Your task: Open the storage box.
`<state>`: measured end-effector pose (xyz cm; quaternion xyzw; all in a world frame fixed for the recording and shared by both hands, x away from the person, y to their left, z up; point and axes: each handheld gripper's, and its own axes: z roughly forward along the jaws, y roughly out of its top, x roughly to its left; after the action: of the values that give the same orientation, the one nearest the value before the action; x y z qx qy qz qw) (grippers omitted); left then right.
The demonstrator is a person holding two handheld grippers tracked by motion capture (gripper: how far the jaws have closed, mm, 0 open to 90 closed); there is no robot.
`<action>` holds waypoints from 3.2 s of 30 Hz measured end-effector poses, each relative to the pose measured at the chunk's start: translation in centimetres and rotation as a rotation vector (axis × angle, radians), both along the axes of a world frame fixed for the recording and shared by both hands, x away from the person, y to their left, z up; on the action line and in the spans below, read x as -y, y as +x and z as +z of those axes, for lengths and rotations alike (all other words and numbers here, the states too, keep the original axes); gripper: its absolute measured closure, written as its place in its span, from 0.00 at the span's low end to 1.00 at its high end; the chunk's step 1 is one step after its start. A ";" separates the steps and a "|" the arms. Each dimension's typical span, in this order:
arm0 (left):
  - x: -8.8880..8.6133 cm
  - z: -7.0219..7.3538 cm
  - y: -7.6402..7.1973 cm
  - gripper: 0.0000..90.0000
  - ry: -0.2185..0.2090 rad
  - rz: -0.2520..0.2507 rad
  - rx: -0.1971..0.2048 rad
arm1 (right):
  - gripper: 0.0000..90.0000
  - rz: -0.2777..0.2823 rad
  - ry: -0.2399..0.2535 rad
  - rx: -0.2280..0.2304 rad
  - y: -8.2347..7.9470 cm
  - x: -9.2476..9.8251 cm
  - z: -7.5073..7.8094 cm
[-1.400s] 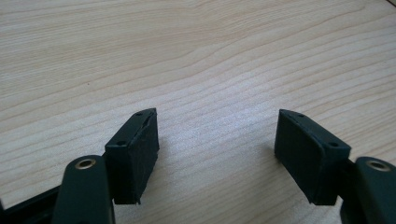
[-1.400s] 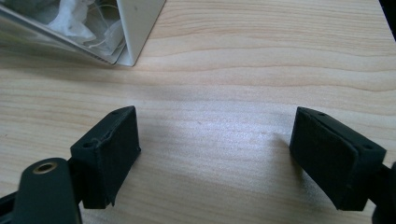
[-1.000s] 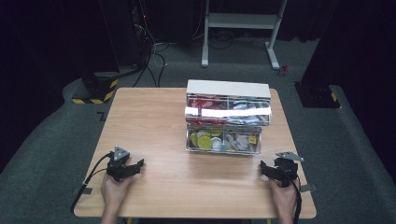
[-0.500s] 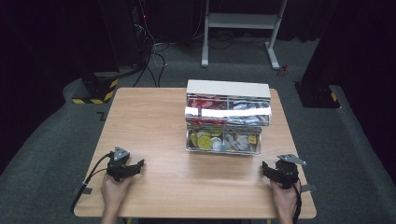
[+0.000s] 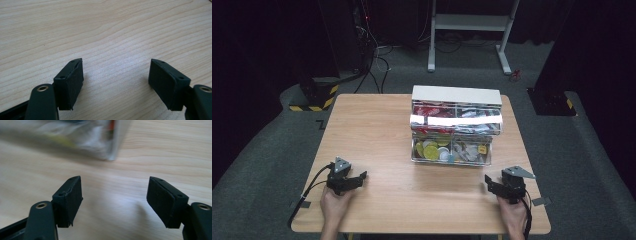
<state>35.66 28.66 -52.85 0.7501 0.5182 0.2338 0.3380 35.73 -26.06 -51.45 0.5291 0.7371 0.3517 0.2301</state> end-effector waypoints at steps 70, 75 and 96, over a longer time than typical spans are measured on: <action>0.1 0.0 0.0 0.31 0.001 0.000 0.004 | 0.58 0.324 0.028 0.225 0.8 -5.7 10.4; 0.1 0.0 0.0 0.31 0.000 0.000 0.004 | 0.68 0.347 0.012 0.248 0.9 -6.1 11.6; 0.2 0.0 0.0 0.32 0.001 0.000 0.005 | 0.74 0.388 0.051 0.218 2.5 -7.2 14.6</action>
<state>35.68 28.50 -52.89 0.7496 0.5174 0.2357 0.3389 38.28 -18.87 -36.81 0.3420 0.7868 0.4629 0.2231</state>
